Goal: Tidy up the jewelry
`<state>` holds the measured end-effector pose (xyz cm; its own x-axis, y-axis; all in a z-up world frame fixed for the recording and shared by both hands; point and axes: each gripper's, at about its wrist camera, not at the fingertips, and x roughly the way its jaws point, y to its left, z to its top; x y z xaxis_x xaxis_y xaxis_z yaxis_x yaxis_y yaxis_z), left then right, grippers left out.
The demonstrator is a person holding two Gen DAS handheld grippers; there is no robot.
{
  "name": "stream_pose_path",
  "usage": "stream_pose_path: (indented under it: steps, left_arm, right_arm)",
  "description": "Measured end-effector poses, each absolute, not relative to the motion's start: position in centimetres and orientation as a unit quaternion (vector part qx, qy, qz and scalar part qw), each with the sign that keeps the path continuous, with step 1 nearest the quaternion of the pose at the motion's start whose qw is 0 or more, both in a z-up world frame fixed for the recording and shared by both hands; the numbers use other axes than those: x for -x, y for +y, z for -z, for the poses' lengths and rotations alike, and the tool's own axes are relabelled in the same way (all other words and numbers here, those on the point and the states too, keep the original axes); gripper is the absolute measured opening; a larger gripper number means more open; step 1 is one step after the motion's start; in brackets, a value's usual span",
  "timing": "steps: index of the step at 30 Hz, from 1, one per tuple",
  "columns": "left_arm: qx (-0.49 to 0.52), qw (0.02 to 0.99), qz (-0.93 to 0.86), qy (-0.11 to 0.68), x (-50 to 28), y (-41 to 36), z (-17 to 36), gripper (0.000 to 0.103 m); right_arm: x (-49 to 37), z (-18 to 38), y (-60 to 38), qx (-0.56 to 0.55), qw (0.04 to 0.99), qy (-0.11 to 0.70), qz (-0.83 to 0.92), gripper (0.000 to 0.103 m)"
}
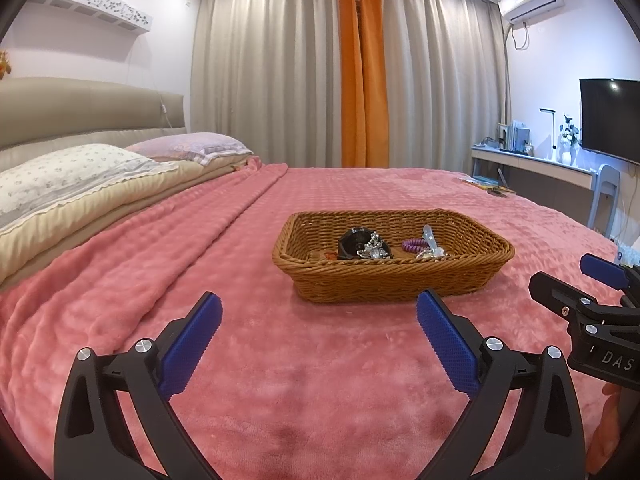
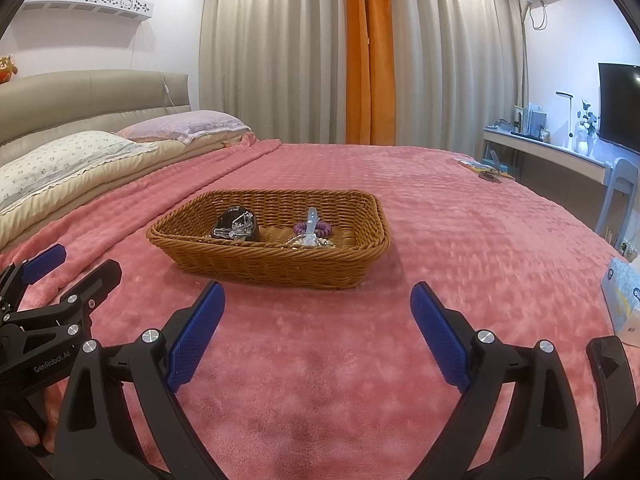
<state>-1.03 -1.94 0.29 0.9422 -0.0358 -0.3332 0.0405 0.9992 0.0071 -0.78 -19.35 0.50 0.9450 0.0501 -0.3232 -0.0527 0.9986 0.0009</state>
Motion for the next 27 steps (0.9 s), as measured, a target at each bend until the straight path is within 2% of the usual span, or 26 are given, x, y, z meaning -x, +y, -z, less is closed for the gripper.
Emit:
stream_pose_path:
  steps: [27]
  left_arm:
    - [-0.007,0.985,0.019,0.171,0.88,-1.88,-0.09,0.095]
  right_arm:
    - [0.61,-0.33,-19.96,-0.006,0.986,0.167,-0.026,0.091]
